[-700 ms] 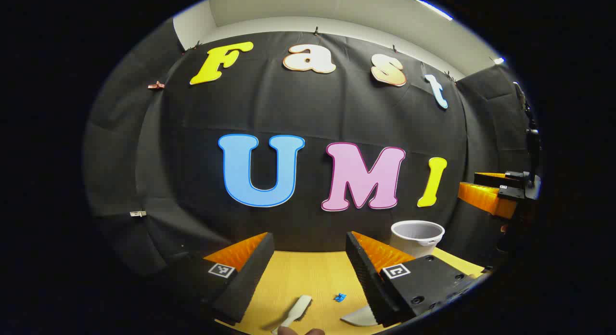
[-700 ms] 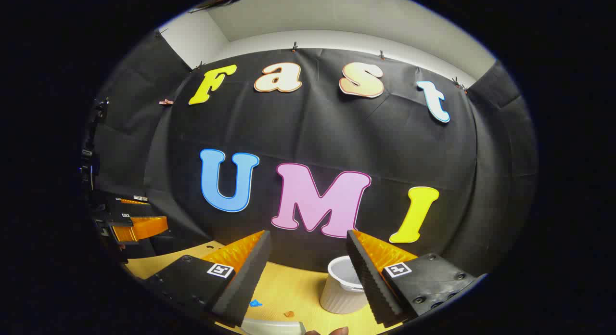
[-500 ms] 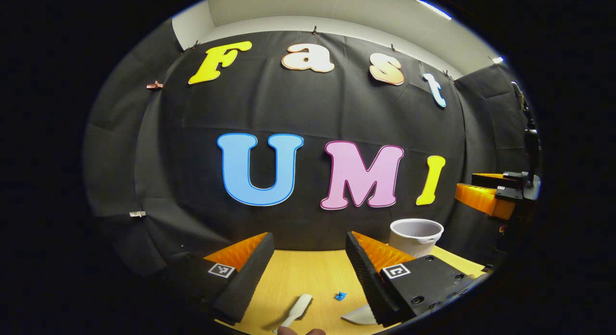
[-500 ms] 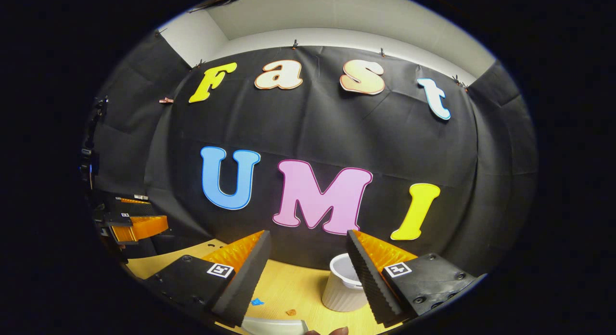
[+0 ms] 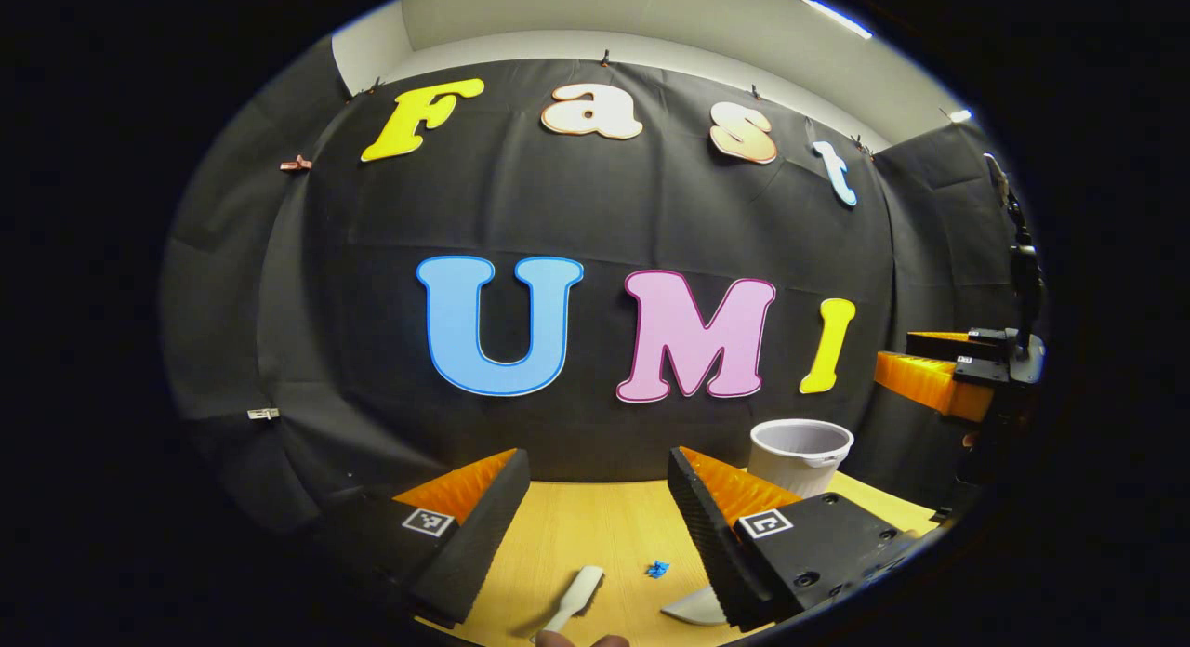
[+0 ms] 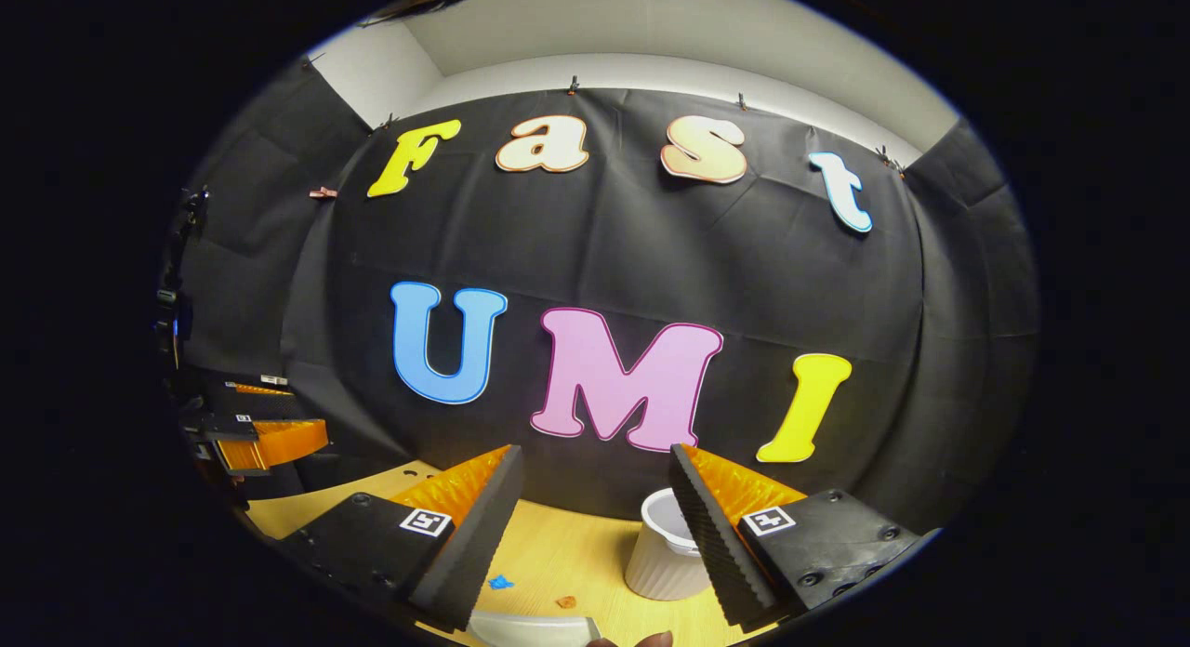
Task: Pick up the small broom and dustpan from the desktop, sweep the trash into the dustpan with the broom, and then empty the trash into the garbage bin.
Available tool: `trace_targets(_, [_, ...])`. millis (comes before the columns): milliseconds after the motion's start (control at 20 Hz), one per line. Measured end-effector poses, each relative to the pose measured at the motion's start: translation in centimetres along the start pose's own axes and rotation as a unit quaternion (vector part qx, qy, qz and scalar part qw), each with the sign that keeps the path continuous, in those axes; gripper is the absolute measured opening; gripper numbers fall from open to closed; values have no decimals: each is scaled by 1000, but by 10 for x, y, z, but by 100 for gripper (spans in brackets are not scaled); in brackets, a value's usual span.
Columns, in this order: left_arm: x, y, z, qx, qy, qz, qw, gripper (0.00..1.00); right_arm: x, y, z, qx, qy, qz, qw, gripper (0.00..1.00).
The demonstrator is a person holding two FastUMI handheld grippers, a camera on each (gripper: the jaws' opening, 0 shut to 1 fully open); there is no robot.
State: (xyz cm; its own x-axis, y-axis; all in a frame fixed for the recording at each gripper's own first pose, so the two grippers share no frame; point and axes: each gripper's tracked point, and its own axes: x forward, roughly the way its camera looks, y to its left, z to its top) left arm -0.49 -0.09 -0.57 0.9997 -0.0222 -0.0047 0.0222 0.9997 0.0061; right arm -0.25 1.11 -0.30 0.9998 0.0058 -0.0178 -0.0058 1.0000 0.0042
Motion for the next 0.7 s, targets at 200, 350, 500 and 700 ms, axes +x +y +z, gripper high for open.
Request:
trace_targets(200, [0, 1, -4, 0, 4, -1, 1000, 95, -2, 7, -15, 7, 23, 12, 1000, 97])
trace_targets(350, [-1, 2, -10, 4, 7, -2, 1000, 95, -19, 16, -54, -3, 87, 45, 995, 97])
trace_targets(500, [-1, 2, -21, 1, 13, -1, 1000, 95, -51, 30, -108, 5, 172, 90, 981, 97])
trace_targets(700, [-3, 2, -29, 0, 23, -3, 1000, 95, -98, 29, -200, 14, 291, 98, 952, 97])
